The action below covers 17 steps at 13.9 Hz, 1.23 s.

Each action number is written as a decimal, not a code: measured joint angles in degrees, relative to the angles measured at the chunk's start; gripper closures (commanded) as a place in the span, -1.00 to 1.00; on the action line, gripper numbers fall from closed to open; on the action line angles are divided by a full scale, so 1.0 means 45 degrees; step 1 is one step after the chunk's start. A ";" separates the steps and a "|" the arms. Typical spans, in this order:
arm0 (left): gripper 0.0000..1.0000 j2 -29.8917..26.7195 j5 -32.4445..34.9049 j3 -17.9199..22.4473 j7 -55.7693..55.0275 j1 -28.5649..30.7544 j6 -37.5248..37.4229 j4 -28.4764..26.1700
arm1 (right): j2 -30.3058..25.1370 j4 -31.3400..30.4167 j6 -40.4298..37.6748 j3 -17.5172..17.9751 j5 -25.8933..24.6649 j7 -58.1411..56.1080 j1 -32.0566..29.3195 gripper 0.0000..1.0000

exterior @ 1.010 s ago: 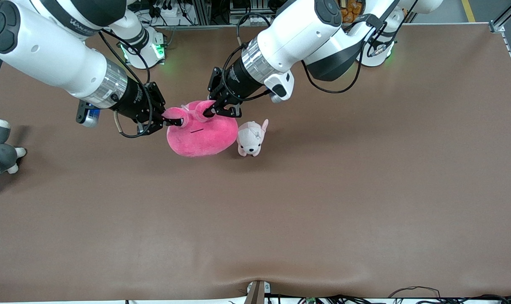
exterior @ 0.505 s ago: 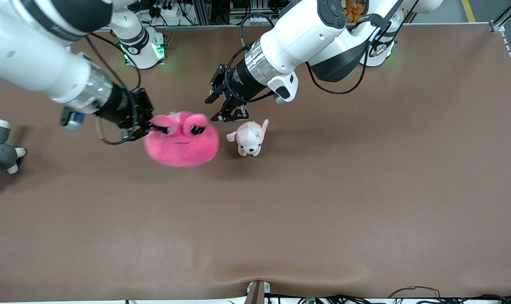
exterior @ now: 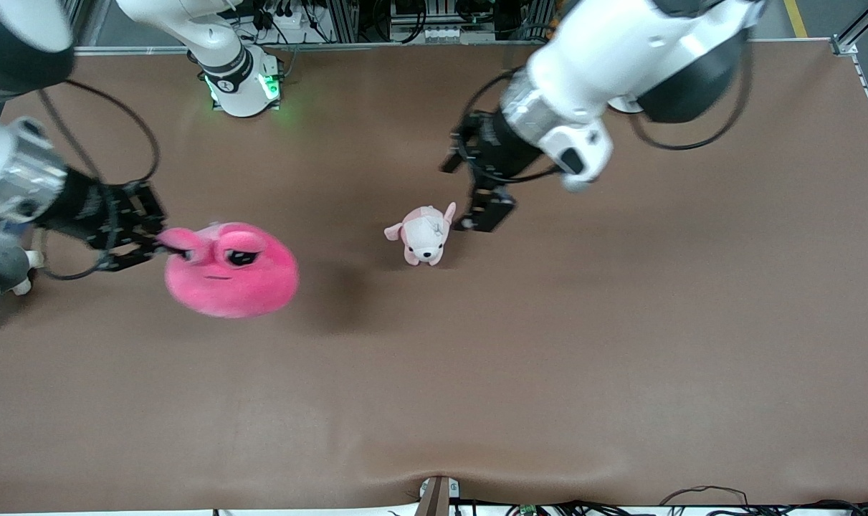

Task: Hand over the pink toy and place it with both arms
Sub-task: 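Carry the plush with the right gripper while the left gripper releases, withdraws, then lower the pink plush onto the table and open the right gripper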

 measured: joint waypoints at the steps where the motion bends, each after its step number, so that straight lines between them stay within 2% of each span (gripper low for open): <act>1: -1.00 -0.0184 0.0374 0.0016 0.1340 0.0413 -0.0683 -0.0002 | 0.0308 -0.0074 0.0002 -0.0010 0.0005 -0.1093 -0.0752 1.00; 2: -1.00 -0.0305 0.0620 0.0036 0.2728 0.0800 -0.1381 -0.0004 | 0.0740 -0.0175 0.0013 -0.0021 0.0103 -0.2273 -0.1508 1.00; 5: -1.00 -0.0441 0.1399 0.0090 0.7785 0.2270 -0.3884 -0.0009 | 0.2687 -0.0361 0.0122 -0.0025 0.1738 -0.5410 -0.3756 1.00; 7: -1.00 -0.0472 0.2179 0.0111 1.1131 0.3335 -0.5221 -0.0009 | 0.3693 -0.0626 0.0598 -0.0014 0.2084 -0.7167 -0.4439 1.00; 10: -1.00 -0.0486 0.3719 0.0131 1.5670 0.4533 -0.6276 -0.0010 | 0.4256 -0.1438 0.1337 -0.0004 0.2130 -0.8677 -0.4885 1.00; 11: -1.00 -0.0493 0.4336 0.0129 1.6894 0.4653 -0.6501 -0.0011 | 0.4341 -0.1610 0.1369 -0.0005 0.2131 -0.9021 -0.5043 0.65; 12: -1.00 -0.0508 0.4817 0.0127 1.7779 0.4675 -0.6763 -0.0011 | 0.4423 -0.1695 0.1372 -0.0005 0.2132 -0.9212 -0.5201 -0.39; 13: -1.00 -0.0540 0.5215 0.0125 1.8420 0.4680 -0.6929 -0.0010 | 0.4499 -0.1736 0.1374 -0.0003 0.2134 -0.9376 -0.5370 -0.85; 14: -1.00 -0.0603 0.5500 0.0124 1.8970 0.4698 -0.6990 -0.0009 | 0.4570 -0.1745 0.1371 0.0002 0.2145 -0.9734 -0.5546 -0.98; 17: -1.00 -0.0880 0.5682 0.0123 2.0460 0.5044 -0.7048 -0.0008 | 0.4601 -0.1085 0.0645 0.0091 0.2291 -1.0560 -0.5700 -1.00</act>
